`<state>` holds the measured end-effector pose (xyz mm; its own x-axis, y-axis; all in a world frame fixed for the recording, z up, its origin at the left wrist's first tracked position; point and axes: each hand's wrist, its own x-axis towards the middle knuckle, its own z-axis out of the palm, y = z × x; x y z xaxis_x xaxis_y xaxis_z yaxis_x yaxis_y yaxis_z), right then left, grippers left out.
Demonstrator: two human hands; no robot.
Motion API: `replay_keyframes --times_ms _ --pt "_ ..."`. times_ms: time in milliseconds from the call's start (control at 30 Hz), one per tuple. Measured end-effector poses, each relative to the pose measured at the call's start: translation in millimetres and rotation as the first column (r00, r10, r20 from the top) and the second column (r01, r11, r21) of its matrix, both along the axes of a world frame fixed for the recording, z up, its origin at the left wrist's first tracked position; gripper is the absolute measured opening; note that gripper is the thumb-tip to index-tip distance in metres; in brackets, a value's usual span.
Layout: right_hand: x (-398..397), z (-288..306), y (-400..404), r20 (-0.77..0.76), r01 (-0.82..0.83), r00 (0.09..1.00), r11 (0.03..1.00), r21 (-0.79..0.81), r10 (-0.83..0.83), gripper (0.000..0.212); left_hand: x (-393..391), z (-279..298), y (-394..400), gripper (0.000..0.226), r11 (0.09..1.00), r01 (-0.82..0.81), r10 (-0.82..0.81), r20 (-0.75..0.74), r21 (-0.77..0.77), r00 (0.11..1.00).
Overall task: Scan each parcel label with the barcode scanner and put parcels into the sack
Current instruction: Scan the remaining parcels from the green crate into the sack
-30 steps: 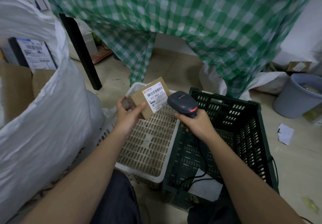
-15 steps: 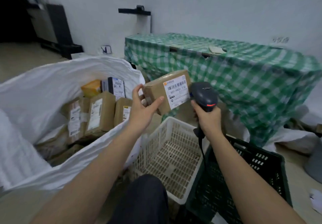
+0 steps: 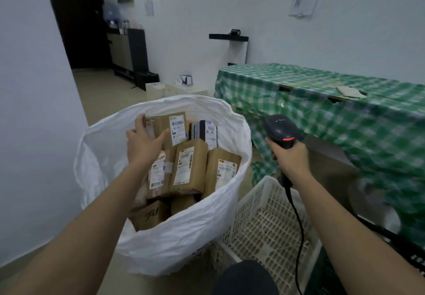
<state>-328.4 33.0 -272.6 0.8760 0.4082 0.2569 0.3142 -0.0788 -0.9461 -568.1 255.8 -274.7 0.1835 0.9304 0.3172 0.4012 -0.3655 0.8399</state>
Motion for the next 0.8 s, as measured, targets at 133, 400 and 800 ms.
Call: replay_keyframes --times_ms 133,400,800 --pt "5.8 -14.3 20.0 -0.004 0.003 1.0 0.997 -0.071 -0.004 0.031 -1.4 -40.7 38.6 0.065 0.984 0.16 -0.176 -0.286 -0.078 0.942" --pt "9.7 -30.5 23.9 -0.006 -0.006 1.0 0.994 -0.11 0.005 0.022 30.4 -66.3 51.1 0.065 0.93 0.323 -0.364 -0.328 -0.173 0.872" --pt "6.0 -25.3 25.9 -0.075 -0.072 0.995 0.992 -0.1 0.065 0.021 58.7 -73.5 48.0 0.077 0.912 0.353 -0.39 -0.173 -0.207 0.905"
